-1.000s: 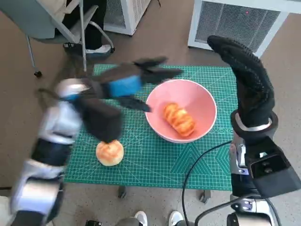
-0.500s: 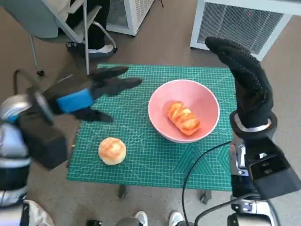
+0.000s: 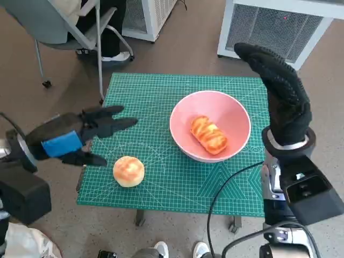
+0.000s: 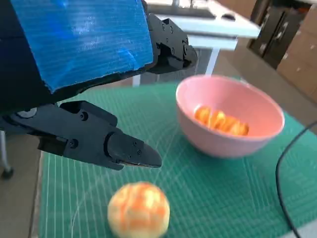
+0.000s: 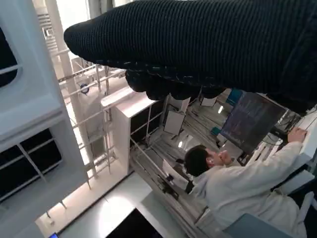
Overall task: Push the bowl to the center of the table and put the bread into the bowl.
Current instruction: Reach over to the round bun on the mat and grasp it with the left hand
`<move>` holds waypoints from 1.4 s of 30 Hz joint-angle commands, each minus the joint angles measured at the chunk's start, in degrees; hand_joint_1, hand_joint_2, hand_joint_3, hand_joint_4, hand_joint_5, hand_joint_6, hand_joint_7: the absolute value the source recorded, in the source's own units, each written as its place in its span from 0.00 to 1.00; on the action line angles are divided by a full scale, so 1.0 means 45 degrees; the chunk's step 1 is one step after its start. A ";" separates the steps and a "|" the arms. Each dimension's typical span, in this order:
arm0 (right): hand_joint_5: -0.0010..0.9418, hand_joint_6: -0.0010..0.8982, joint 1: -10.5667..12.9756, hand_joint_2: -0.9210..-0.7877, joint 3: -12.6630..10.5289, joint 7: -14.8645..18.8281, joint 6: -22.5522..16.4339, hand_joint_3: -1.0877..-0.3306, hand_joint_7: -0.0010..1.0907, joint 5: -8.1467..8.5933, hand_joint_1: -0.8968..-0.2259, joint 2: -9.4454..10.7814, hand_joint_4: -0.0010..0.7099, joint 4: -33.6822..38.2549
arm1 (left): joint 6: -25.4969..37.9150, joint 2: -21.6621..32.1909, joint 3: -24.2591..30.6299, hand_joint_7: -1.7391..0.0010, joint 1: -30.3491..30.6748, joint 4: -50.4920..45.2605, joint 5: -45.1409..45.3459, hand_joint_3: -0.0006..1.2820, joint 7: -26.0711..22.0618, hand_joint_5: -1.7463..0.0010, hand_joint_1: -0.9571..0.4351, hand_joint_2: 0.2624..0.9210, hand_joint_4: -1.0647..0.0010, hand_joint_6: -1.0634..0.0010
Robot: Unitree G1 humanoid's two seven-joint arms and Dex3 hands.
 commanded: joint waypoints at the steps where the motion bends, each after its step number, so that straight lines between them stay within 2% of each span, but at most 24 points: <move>1: 0.00 0.02 0.0016 0.00 0.0086 0.0212 0.0071 0.50 0.60 0.0094 0.38 0.0004 0.40 0.0206 | 0.0170 0.0169 -0.0048 0.98 0.0647 -0.0354 0.0075 0.00 -0.0008 1.00 0.54 0.95 0.81 0.70; 9: 0.00 0.02 0.0024 0.00 0.0083 0.0396 0.0080 0.50 0.60 0.0239 0.38 0.0013 0.40 0.0234 | 0.0393 -0.0198 -0.0857 0.99 0.1039 -0.0024 0.0593 0.00 0.0044 1.00 0.55 0.94 0.82 0.71; 22: 0.00 0.02 0.0074 0.00 0.0032 0.0608 0.0166 0.50 0.60 0.0386 0.41 -0.0023 0.40 0.0168 | 0.0864 -0.0801 -0.2166 0.99 0.0834 0.0885 0.1685 0.00 0.0306 1.00 0.57 0.96 0.82 0.72; 33: 0.00 0.02 0.0111 0.00 0.0023 0.0681 0.0205 0.50 0.60 0.0389 0.38 -0.0101 0.40 0.0099 | 0.0820 -0.1792 -0.3055 0.99 0.0643 0.2379 0.3645 0.00 0.2114 0.99 0.62 0.97 0.78 0.69; 37: 0.00 0.02 0.0149 0.00 0.0049 0.0713 0.0250 0.50 0.60 0.0423 0.37 -0.0092 0.40 0.0023 | 0.0388 -0.2137 -0.3339 0.97 0.0441 0.3437 0.4247 0.01 0.3034 0.98 0.64 0.97 0.72 0.64; 42: 0.00 0.02 0.0199 0.00 0.0074 0.0772 0.0261 0.50 0.60 0.0472 0.38 -0.0078 0.40 -0.0040 | -0.0147 -0.2414 -0.3698 0.93 0.0100 0.4753 0.4975 0.02 0.4099 0.93 0.65 0.99 0.56 0.52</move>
